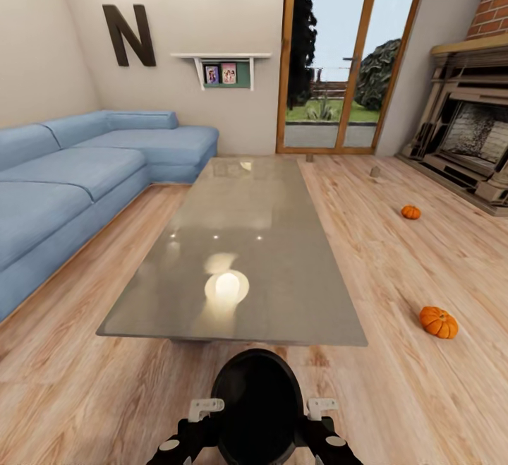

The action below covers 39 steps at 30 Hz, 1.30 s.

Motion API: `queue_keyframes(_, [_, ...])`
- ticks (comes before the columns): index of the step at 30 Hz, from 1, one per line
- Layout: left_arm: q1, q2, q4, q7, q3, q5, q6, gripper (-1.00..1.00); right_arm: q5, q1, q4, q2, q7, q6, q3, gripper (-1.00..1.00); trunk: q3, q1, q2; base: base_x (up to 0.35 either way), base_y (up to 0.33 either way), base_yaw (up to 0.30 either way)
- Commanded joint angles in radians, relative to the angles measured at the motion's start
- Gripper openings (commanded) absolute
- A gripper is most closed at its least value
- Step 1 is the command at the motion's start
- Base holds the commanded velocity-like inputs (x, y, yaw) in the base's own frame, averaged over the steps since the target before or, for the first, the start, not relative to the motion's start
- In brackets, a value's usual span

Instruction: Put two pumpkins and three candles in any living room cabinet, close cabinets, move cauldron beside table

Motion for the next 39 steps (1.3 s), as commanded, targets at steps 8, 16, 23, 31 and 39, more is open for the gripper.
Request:
queue_keyframes(8, [0.001, 0.000, -0.001, 0.001, -0.030, 0.014, -0.004, -1.00, -0.096, -0.001, -0.009, 0.008, 0.003, 0.005, 0.003, -1.00, -0.032, 0.003, -0.002, 0.000, 0.000, 0.000])
queue_keyframes(16, [0.001, 0.001, -0.001, 0.001, -0.030, 0.014, -0.004, -1.00, -0.096, -0.001, -0.009, 0.008, 0.003, 0.005, 0.003, -1.00, -0.051, 0.006, -0.003, 0.000, 0.000, 0.000])
queue_keyframes(23, [0.001, 0.001, -0.001, 0.002, -0.030, 0.016, -0.005, -1.00, -0.097, -0.001, -0.010, 0.008, 0.003, 0.006, 0.003, -1.00, -0.051, 0.006, -0.003, 0.000, 0.000, 0.000])
queue_keyframes(31, [0.001, 0.001, -0.001, 0.002, -0.030, 0.016, -0.005, -1.00, -0.097, -0.002, -0.009, 0.008, 0.003, 0.006, 0.003, -1.00, -0.051, 0.006, -0.003, 0.000, 0.000, 0.000])
queue_keyframes(39, [0.001, 0.001, -0.001, 0.002, -0.029, 0.017, -0.005, 1.00, -0.097, -0.001, -0.009, 0.008, 0.003, 0.007, 0.003, 1.00, -0.051, 0.006, -0.003, 0.000, 0.000, 0.000])
